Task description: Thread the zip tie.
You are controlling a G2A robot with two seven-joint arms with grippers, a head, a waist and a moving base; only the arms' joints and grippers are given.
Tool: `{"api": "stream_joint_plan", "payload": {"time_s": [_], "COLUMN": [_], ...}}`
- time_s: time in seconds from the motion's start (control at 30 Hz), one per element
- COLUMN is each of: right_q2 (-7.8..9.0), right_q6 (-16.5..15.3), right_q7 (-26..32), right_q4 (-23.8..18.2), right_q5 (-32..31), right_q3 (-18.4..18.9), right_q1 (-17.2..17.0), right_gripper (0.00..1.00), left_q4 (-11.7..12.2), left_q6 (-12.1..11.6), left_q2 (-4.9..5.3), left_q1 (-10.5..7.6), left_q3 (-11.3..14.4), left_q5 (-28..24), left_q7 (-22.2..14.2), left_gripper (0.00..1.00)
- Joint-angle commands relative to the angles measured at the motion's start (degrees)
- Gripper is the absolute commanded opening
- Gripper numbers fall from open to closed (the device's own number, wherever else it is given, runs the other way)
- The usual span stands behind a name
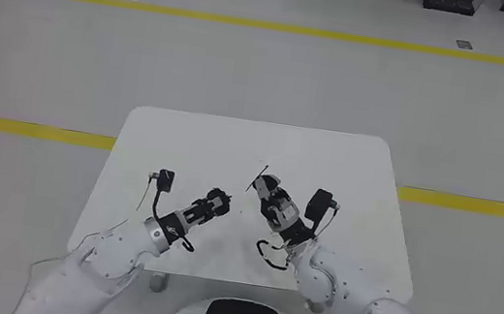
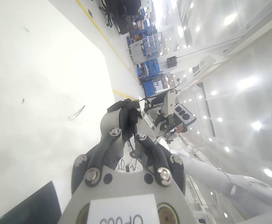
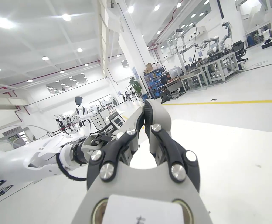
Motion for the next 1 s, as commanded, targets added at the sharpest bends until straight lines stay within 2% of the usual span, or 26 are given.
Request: {"api": "stream_joint_plan", "payload": {"time_s": [0.0, 0.37, 0.53, 0.67, 0.97], "right_q2": [-0.36, -0.80, -1.06, -1.40, -2.30], "right_q6": [0.00, 0.00, 0.63, 0.13, 0.00], "right_q7": [-0.17, 0.10, 1.90, 2.66, 4.06], "right_q4": [0.36, 0.90, -0.13, -0.29, -0.33], "right_q5": [0.03, -0.03, -0.93, -2.14, -3.92], "right_q3": [-0.38, -1.04, 0.55, 2.07, 4.23], "right_q1": [0.14, 0.63, -0.55, -1.59, -3.42], "right_gripper": [0.00, 0.00, 0.00, 0.00, 0.00], "left_q4": [0.00, -0.10, 0.21, 0.15, 0.21], "left_q6": [-0.41, -0.91, 1.86, 3.36, 3.24], "left_q2": [-0.13, -0.28, -0.78, -1.09, -1.41], "left_q1": [0.05, -0.06, -0.52, -0.66, -0.65], "left_q3": [0.35, 0.71, 1.94, 2.35, 2.31], "left_q5": [0.25, 0.95, 4.77, 5.42, 5.48], "left_q7": [0.47, 0.77, 5.04, 7.04, 8.05], "left_gripper": [0.00, 0.00, 0.00, 0.00, 0.00]}}
